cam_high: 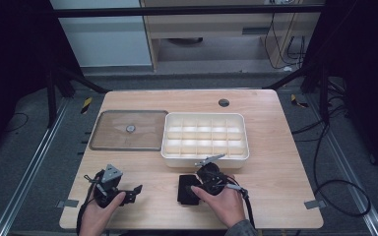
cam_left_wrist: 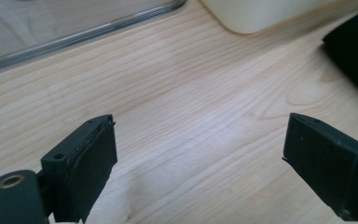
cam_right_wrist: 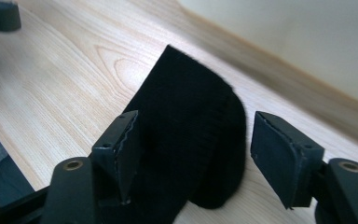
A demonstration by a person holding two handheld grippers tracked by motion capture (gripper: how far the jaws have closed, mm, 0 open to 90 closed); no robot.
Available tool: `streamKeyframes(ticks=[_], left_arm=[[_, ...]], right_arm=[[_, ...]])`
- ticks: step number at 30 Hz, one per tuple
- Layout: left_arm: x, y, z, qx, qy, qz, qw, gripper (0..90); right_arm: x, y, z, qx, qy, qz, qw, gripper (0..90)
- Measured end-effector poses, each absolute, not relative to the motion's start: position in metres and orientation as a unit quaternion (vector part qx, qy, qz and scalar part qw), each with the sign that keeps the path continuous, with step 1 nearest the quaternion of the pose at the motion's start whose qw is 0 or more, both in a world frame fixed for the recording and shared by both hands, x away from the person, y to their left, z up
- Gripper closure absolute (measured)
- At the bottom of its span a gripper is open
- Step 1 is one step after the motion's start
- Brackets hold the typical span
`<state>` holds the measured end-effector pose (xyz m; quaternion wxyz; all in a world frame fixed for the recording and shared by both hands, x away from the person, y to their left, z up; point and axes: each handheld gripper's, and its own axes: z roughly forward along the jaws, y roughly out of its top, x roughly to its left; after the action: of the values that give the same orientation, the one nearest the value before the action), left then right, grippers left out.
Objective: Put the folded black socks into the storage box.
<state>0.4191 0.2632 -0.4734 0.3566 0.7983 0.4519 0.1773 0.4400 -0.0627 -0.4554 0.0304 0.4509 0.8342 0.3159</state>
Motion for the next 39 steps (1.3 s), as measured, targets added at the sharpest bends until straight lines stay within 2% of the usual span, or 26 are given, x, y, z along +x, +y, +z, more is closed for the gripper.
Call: streamKeyframes(ticks=[5,15,18,29,39], left_arm=[[0.423,0.276,-0.477,0.792,0.467,0.19,0.345,9.4],[0.423,0.291,-0.478,0.776,0.494,0.201,0.338,10.5],[0.424,0.294,-0.478,0.772,0.498,0.201,0.341,10.5],[0.43,0.302,-0.484,0.768,0.51,0.205,0.328,9.7],[0.435,0.316,-0.489,0.749,0.54,0.214,0.32,8.4]], right_arm=[[0.445,-0.052,-0.467,0.453,0.844,0.284,0.042,29.3],[0.446,-0.046,-0.476,0.461,0.837,0.293,0.02,34.7],[0.445,-0.048,-0.477,0.462,0.835,0.297,0.015,38.6],[0.442,-0.043,-0.474,0.438,0.844,0.31,-0.001,62.8],[0.434,-0.058,-0.453,0.422,0.842,0.333,0.033,65.1]])
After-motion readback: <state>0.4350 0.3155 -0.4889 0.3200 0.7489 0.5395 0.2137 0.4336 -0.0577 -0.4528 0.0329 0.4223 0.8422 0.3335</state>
